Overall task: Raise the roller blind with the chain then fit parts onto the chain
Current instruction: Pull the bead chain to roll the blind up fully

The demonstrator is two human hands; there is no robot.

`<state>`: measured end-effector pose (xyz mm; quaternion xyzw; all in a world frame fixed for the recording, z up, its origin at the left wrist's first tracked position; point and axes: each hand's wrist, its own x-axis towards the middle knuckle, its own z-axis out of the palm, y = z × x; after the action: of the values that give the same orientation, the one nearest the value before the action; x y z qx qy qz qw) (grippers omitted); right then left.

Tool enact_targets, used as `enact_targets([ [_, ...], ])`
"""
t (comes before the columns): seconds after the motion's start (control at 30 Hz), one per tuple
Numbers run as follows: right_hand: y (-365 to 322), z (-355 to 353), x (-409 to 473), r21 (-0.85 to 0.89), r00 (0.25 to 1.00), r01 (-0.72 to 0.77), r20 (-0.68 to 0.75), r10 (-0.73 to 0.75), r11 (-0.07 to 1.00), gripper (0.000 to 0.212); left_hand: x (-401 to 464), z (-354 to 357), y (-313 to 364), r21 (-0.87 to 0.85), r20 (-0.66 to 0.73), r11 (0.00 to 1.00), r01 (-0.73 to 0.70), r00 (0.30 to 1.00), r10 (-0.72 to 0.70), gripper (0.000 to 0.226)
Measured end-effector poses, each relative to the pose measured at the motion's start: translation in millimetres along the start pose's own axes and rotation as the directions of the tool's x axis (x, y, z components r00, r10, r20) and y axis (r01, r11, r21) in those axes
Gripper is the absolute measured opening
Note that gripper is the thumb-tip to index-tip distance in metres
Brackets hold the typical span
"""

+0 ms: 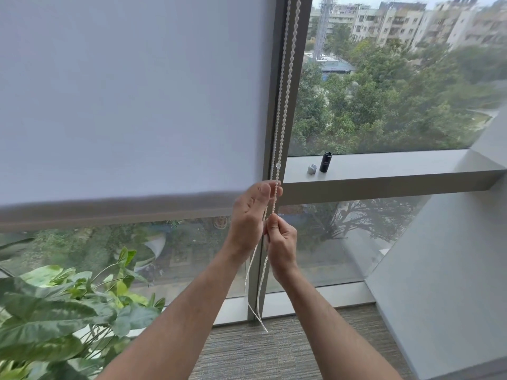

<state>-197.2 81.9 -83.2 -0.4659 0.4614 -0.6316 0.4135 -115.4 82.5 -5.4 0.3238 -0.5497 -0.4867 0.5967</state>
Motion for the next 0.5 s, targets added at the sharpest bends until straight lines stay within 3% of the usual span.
enact_targets([
  [0.1, 3, 2, -1, -0.009, 1.000, -0.003, 0.005, 0.003, 1.000, 0.042, 7, 5, 8, -0.082, 0.029, 0.997, 0.001, 1.000, 0.001, 0.027],
  [0.27, 22, 2, -19, -0.003, 0.999, -0.040, 0.033, 0.040, 0.999, 0.037, 0, 8, -14, -0.001, -0.021, 1.000, 0.021, 1.000, -0.021, 0.029],
  [0.5, 16, -14, -17, -0.104, 0.953, -0.160, 0.243, 0.181, 0.982, 0.036, -12, -2, -39, 0.124, -0.131, 0.992, 0.001, 0.991, 0.015, 0.029],
])
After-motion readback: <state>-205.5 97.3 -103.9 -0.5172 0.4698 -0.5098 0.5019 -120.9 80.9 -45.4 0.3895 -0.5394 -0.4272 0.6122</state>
